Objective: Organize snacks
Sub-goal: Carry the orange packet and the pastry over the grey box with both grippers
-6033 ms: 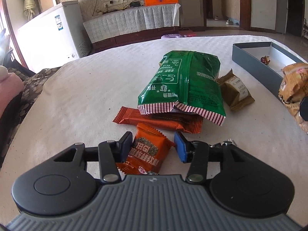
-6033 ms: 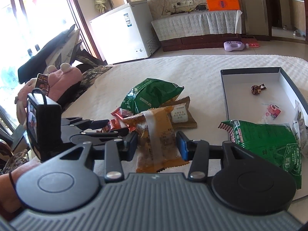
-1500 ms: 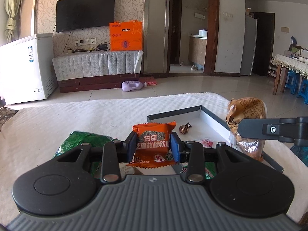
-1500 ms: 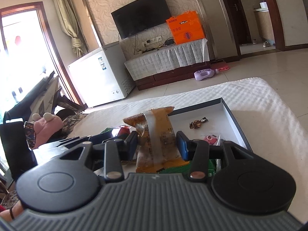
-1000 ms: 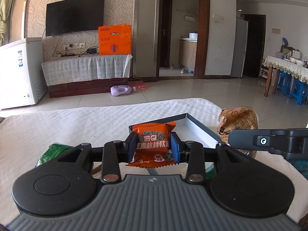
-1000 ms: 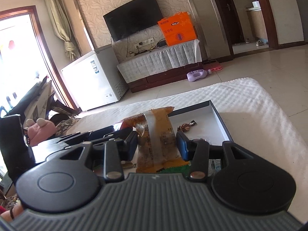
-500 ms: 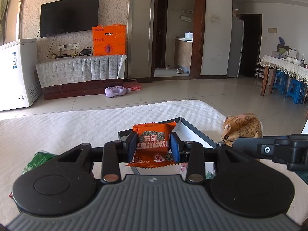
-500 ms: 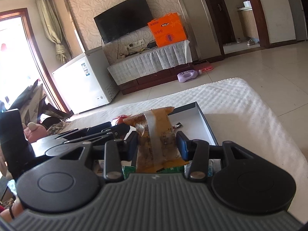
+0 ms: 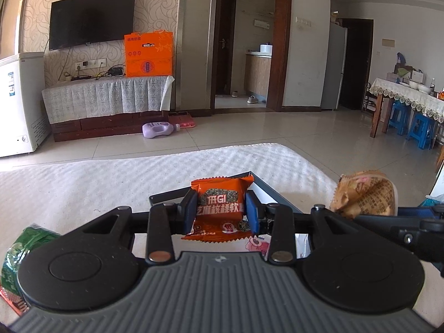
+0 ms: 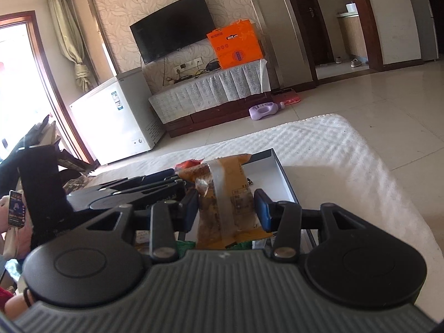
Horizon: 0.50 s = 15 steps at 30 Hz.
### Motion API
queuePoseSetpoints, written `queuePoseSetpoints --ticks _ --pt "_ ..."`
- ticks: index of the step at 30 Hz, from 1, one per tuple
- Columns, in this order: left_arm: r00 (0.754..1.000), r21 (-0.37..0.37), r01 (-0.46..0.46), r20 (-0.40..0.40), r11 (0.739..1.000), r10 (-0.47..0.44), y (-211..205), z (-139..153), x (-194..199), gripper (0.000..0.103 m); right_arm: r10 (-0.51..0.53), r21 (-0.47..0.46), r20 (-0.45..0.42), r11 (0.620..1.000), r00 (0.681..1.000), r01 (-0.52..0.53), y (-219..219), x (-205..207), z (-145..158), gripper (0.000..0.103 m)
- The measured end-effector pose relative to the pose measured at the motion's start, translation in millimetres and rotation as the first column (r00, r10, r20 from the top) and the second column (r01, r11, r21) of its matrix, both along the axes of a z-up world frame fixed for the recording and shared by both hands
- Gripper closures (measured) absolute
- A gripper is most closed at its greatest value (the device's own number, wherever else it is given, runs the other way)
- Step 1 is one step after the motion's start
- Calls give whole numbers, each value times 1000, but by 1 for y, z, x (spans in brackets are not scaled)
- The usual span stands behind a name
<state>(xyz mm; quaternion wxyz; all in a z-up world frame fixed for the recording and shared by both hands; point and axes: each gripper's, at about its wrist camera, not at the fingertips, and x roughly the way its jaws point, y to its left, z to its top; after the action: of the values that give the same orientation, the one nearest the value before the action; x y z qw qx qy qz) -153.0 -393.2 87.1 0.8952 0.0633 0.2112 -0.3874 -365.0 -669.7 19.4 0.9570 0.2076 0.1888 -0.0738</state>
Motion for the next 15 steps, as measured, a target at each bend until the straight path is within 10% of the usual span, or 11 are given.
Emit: queuePoseSetpoints --ticks 15 --pt "999 12 25 -44 1000 -25 -44 -15 27 60 -19 -6 -22 1000 1000 19 -6 -4 -4 56"
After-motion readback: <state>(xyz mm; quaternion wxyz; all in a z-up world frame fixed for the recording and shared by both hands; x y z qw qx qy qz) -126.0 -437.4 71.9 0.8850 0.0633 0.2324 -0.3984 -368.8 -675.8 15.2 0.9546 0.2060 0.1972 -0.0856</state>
